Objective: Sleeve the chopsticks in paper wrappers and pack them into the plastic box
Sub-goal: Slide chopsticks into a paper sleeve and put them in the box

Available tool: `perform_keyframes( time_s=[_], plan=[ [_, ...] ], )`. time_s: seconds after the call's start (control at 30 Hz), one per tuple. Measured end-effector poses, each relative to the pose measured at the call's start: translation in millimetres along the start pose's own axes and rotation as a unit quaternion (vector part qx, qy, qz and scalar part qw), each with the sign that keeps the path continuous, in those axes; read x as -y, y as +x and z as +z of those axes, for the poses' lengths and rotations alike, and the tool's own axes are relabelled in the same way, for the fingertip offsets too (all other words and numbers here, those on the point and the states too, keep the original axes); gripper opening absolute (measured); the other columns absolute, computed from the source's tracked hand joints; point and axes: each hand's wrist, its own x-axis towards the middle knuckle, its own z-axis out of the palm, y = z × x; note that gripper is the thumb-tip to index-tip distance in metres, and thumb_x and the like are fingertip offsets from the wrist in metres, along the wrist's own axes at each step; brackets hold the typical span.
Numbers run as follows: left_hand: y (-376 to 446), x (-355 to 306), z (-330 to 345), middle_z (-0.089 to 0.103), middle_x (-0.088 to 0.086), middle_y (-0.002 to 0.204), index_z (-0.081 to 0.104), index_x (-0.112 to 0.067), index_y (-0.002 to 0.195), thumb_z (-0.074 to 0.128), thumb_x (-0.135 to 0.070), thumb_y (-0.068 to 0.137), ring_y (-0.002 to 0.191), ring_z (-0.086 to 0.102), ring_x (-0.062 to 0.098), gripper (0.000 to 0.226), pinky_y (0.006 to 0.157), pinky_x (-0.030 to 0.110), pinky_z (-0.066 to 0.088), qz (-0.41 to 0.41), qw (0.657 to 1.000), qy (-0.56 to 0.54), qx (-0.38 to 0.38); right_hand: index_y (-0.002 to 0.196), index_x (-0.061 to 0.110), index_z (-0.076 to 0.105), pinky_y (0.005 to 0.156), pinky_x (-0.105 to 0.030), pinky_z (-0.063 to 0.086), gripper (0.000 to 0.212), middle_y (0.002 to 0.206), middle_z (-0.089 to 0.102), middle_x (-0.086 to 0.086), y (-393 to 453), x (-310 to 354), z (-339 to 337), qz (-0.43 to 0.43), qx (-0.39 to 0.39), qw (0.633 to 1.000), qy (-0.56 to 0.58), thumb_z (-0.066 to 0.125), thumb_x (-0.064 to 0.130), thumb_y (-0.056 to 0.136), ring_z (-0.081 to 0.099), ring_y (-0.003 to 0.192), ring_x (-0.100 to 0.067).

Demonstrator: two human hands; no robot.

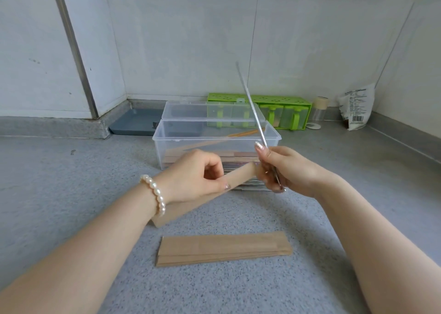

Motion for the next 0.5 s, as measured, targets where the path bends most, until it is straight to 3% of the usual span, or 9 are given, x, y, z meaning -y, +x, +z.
perform_keyframes(
  time_s=[0.1,0.2,0.3,0.4,0.5],
  plan=[
    [-2.3,-2.3,5.2,0.068,-0.002,0.073,0.05,-0.029,0.062,0.07,-0.007,0.075,0.066,0.062,0.007,0.032,0.068,0.025,0.052,0.064,0.994,0.03,-0.081,0.092,0.006,0.047,0.039,-0.025,0.036,0.044,0.062,0.061,-0.013,-0.3,1.0,9.5,0.034,0.043,0.998,0.013,0.048,0.049,0.082,0.053,0.043,-0.022],
    [-1.4,-0.5,7.0,0.063,-0.006,0.072,0.044,-0.03,0.064,0.064,0.0,0.071,0.066,0.057,0.005,0.037,0.065,0.022,0.048,0.111,0.986,0.08,-0.093,0.079,0.011,0.042,0.036,-0.023,0.043,0.017,0.064,0.065,-0.016,2.3,2.1,13.9,0.018,0.06,0.995,0.082,0.055,0.01,0.089,0.062,0.045,-0.023],
    [1.2,3.7,5.4,0.048,-0.01,0.073,0.045,-0.02,0.068,0.063,0.001,0.066,0.069,0.048,0.004,0.028,0.061,0.015,0.037,0.117,0.983,0.11,-0.087,0.07,0.015,0.03,0.038,-0.024,0.047,0.038,0.059,0.06,-0.015,4.9,1.5,12.4,-0.002,0.046,0.988,0.148,0.051,-0.013,0.085,0.067,0.05,-0.025],
    [-0.2,1.4,6.7,0.043,-0.016,0.08,0.044,-0.024,0.079,0.073,-0.018,0.068,0.073,0.044,0.002,0.032,0.063,0.019,0.033,0.072,0.989,0.12,-0.051,0.071,0.016,0.03,0.041,-0.025,0.051,0.04,0.061,0.056,-0.018,5.1,-0.3,13.7,-0.009,0.051,0.987,0.152,0.047,-0.018,0.085,0.069,0.056,-0.029],
    [-2.7,-5.1,10.5,0.051,-0.017,0.093,0.046,-0.028,0.098,0.077,-0.038,0.068,0.082,0.048,0.001,0.044,0.07,0.019,0.041,0.024,0.995,0.1,0.006,0.072,0.016,0.029,0.042,-0.025,0.052,0.04,0.062,0.06,-0.02,4.1,0.1,17.0,-0.007,0.061,0.989,0.134,0.047,-0.017,0.085,0.069,0.056,-0.029]
  ],
)
